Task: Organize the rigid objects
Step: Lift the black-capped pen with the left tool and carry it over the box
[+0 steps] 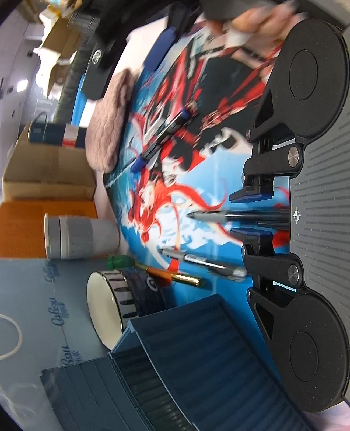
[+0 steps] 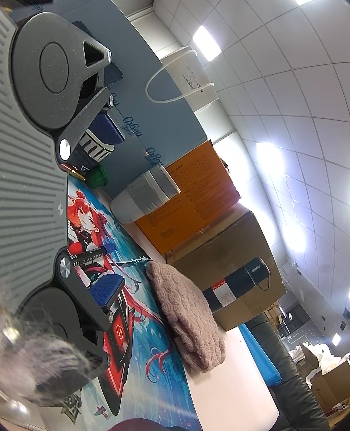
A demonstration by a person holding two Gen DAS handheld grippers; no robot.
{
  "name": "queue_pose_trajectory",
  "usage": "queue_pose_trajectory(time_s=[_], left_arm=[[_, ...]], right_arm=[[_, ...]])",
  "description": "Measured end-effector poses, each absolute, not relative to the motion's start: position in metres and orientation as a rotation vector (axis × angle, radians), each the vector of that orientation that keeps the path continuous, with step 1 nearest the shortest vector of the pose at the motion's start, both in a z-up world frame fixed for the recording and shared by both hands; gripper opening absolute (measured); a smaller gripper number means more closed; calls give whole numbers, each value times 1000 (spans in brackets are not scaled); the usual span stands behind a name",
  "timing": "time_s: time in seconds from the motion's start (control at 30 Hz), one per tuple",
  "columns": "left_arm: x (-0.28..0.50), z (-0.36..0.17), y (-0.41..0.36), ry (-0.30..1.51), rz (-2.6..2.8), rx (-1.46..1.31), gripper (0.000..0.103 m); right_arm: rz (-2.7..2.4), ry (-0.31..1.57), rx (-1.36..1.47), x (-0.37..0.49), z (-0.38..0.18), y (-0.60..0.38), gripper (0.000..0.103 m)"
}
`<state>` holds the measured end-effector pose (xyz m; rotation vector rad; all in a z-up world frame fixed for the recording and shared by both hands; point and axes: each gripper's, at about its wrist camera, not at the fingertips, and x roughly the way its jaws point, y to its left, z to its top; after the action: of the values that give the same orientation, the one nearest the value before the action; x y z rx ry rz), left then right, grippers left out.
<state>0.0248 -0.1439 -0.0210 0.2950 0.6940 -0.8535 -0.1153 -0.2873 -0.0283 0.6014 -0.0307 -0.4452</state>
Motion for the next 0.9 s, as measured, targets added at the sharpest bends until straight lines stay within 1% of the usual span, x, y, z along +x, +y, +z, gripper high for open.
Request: queue_pose_trajectory(time_s=[0.13,0.2,0.33,0.43,0.7,0.9], left_arm=[[42,-21,-158,717,-862,264,25],[48,-22,-160,718,-875,256,25],[55,-23,-153,730,-884,213,9],[61,-22,-140,766,-912,129,9],[36,2,-104,647,-958,84,9],[22,27,-73,550,-996,32,9]], right_arm=[[-443,-29,604,-114,-29,-288,103],[-442,-28,604,-115,-29,-288,103],[-443,-26,603,-115,-29,-287,103],[-450,-21,596,-114,-29,-286,103],[-468,5,541,-110,-25,-276,103],[-406,45,551,-103,-12,-263,103]])
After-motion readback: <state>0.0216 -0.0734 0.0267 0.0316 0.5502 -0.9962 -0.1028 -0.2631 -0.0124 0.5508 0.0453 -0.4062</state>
